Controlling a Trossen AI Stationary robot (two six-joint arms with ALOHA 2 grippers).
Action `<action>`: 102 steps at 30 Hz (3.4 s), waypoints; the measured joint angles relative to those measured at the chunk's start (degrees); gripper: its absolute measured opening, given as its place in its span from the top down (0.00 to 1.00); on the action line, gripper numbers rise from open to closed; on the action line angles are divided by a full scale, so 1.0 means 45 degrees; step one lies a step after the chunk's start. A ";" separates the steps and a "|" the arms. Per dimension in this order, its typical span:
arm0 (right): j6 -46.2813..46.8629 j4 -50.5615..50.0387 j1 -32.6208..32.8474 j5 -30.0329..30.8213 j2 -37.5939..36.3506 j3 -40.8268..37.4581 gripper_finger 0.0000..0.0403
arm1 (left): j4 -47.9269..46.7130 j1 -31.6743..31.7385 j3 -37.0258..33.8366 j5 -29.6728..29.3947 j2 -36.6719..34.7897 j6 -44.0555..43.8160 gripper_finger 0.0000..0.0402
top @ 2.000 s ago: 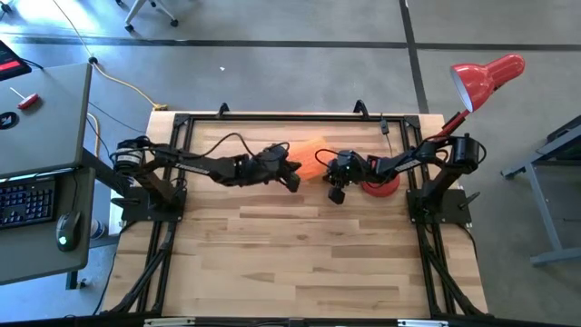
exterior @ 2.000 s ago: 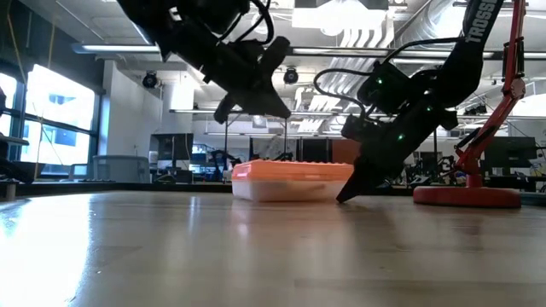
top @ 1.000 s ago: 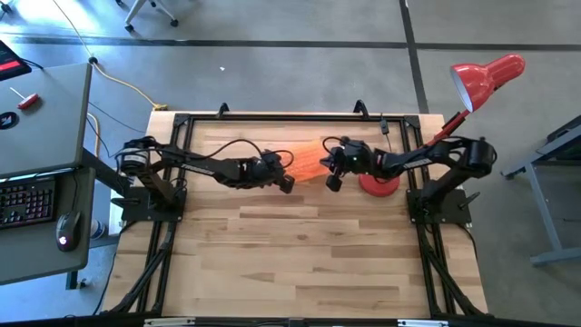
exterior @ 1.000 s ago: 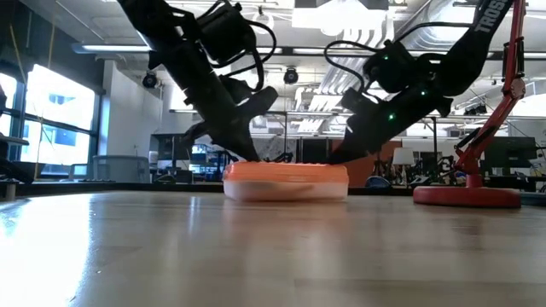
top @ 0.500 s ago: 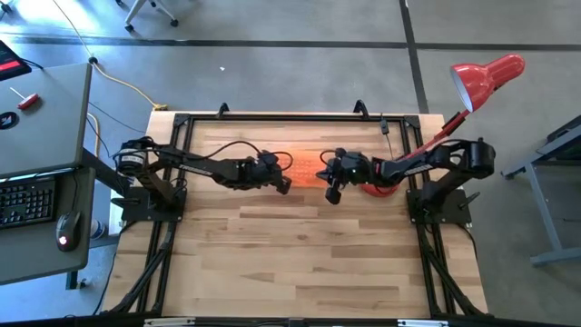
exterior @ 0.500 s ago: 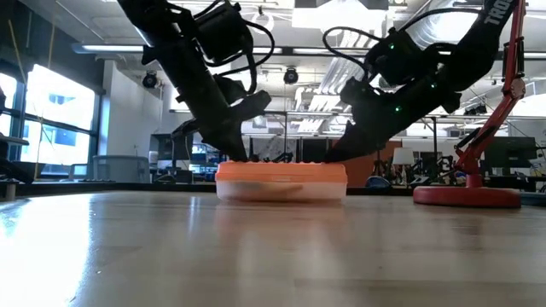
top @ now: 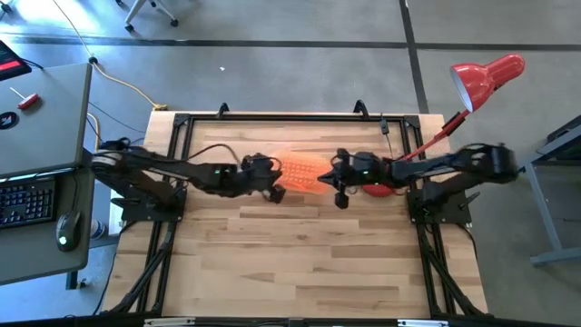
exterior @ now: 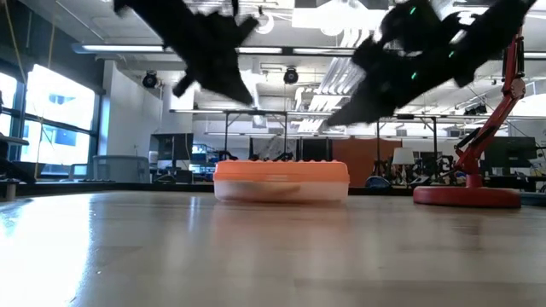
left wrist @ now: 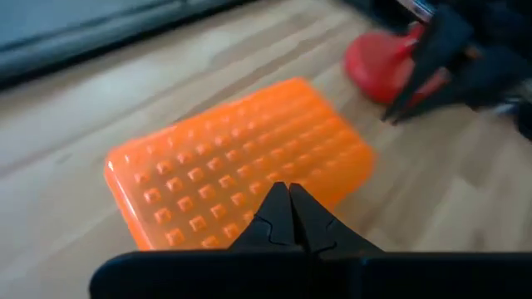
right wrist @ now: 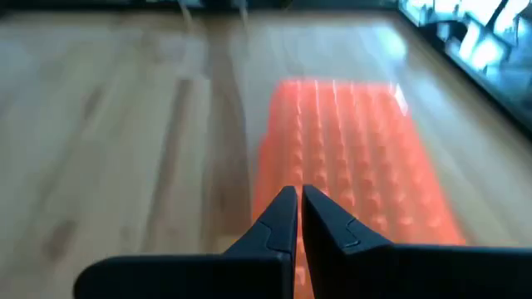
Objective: Pick & place school supplies into a supply box
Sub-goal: Return to Home Position
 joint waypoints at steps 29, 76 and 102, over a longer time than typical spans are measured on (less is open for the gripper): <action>-0.0716 -0.4348 0.1476 -0.0844 -1.6790 -0.4742 1.00 | 0.1659 -0.5075 -0.7979 -0.1101 -1.2546 0.5271 0.95; -0.1357 -0.3898 0.1447 0.0661 -1.6502 -0.6329 1.00 | 0.2628 -0.5075 -1.1681 0.2507 -1.6799 0.7183 0.89; -0.1357 -0.3898 0.1445 0.0661 -1.6502 -0.6324 1.00 | 0.2638 -0.5075 -1.1691 0.2478 -1.6794 0.7216 0.89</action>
